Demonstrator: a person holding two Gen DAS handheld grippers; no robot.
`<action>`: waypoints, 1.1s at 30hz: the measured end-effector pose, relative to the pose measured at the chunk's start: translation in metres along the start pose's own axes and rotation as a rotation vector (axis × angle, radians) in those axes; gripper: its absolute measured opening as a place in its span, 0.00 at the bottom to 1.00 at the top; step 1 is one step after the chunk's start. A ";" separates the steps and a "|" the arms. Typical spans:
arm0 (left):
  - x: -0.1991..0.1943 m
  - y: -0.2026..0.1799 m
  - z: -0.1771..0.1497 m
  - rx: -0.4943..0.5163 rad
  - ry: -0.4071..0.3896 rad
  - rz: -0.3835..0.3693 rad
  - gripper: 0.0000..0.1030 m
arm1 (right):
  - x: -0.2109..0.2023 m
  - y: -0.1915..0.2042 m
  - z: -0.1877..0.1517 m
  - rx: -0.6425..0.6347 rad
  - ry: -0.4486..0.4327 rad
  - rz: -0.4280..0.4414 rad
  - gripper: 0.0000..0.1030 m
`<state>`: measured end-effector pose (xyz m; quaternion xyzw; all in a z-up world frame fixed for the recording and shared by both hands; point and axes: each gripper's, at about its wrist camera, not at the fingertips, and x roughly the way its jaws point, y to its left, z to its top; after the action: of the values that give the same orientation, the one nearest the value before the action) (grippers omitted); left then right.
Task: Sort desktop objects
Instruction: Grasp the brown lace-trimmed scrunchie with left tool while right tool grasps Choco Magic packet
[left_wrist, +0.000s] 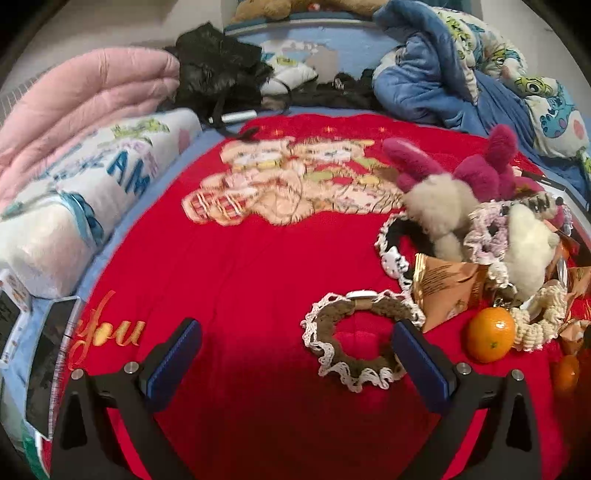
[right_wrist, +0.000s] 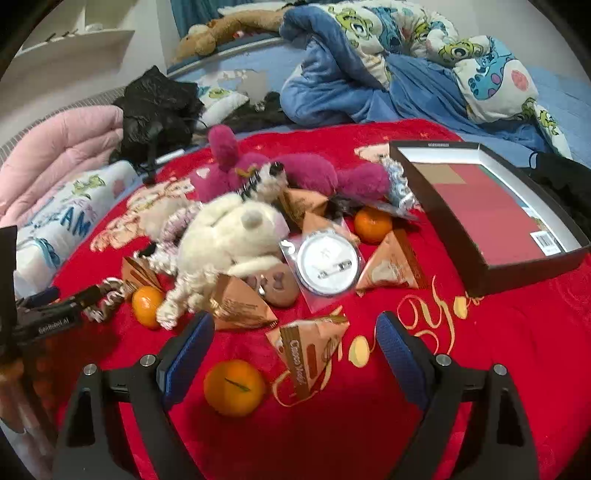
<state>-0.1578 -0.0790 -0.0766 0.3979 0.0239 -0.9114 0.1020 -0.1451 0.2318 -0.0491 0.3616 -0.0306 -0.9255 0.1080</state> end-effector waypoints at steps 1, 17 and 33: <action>0.006 0.001 0.000 0.003 0.017 -0.007 1.00 | 0.005 -0.001 -0.002 0.005 0.019 0.002 0.87; 0.040 0.002 -0.001 -0.016 0.120 -0.017 1.00 | 0.029 -0.018 -0.010 0.099 0.108 -0.019 0.84; 0.025 0.008 -0.003 -0.047 0.051 -0.040 0.44 | 0.021 -0.018 -0.012 0.102 0.092 -0.029 0.34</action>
<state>-0.1700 -0.0908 -0.0965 0.4179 0.0560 -0.9020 0.0925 -0.1553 0.2450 -0.0749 0.4092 -0.0673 -0.9066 0.0774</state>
